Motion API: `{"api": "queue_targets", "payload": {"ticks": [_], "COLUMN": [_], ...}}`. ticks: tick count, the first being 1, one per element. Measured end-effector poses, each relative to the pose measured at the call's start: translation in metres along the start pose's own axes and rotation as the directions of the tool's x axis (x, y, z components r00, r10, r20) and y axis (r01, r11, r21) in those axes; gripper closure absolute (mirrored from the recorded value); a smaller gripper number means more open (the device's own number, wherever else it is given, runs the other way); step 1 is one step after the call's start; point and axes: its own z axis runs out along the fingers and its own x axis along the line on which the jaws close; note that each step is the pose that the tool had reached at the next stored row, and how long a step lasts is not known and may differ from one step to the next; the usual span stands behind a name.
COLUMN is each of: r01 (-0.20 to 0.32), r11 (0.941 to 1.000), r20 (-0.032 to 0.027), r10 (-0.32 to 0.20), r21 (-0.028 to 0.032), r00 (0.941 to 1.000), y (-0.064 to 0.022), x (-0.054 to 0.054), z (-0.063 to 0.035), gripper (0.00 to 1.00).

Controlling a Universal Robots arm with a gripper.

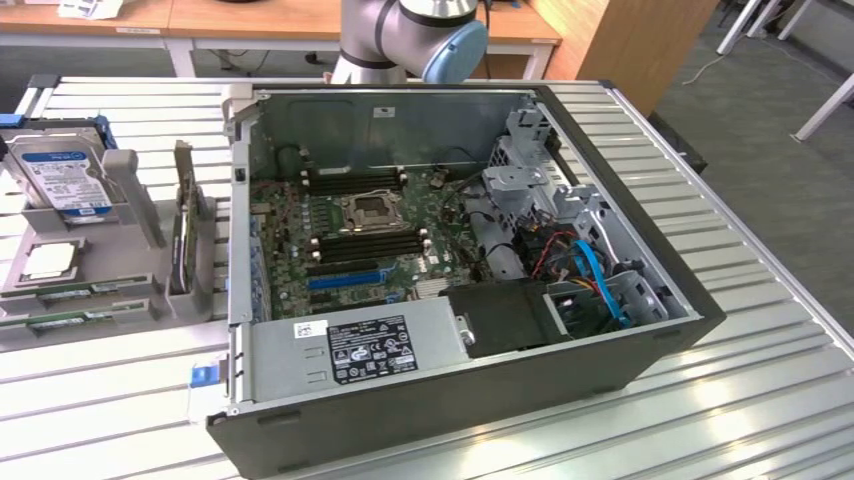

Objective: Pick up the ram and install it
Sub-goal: 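Pick up the ram and move it above insertion slot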

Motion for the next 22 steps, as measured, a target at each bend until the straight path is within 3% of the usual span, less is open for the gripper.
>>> {"api": "queue_targets", "payload": {"ticks": [7, 10, 15, 22], "r01": [0.046, 0.046, 0.046, 0.053], "r11": [0.999, 0.9989, 0.9989, 0.9986], "r20": [-0.003, -0.0032, -0.0035, -0.004], "r10": [-0.046, -0.046, -0.046, -0.053], "r21": [0.0015, 0.0017, 0.009, 0.0098], "r00": [0.999, 0.9989, 0.9989, 0.9986], "y": [0.0, 0.0, 0.0, 0.0], "x": [0.0, 0.0, 0.0, 0.0], "z": [0.0, 0.0, 0.0, 0.0001], "gripper": [0.9, 0.9, 0.9, 0.9]}}
